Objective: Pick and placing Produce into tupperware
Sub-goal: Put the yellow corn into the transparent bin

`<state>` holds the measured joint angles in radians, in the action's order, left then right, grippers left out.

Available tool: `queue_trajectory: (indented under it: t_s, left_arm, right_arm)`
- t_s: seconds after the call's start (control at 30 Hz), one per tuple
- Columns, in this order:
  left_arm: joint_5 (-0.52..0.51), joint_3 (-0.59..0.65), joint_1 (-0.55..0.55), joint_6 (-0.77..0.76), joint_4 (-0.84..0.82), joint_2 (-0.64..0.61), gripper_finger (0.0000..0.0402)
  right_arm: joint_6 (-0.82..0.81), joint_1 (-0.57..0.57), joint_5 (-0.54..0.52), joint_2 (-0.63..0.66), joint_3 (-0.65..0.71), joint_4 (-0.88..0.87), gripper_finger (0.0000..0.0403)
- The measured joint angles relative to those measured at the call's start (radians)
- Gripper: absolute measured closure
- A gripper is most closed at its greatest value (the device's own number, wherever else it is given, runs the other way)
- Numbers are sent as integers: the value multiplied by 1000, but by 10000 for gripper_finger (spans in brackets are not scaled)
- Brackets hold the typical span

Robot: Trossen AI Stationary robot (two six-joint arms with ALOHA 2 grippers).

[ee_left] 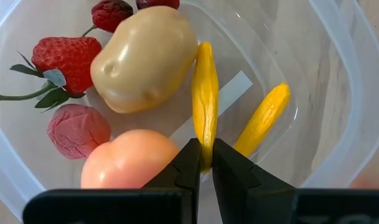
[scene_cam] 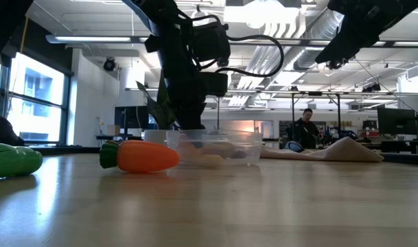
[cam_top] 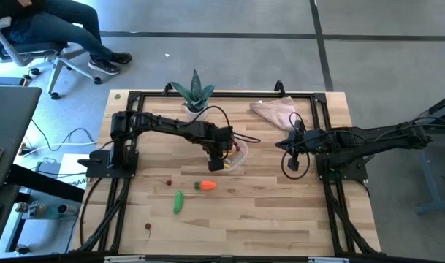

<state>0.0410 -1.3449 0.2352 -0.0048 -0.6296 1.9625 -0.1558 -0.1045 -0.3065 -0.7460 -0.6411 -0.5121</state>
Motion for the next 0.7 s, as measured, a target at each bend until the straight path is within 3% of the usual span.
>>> queue_trajectory:
  t_s: [0.7]
  left_arm:
    - [1,0,-1,-11,-4,-1,376]
  right_arm:
    - [0,0,0,0,0,0,402]
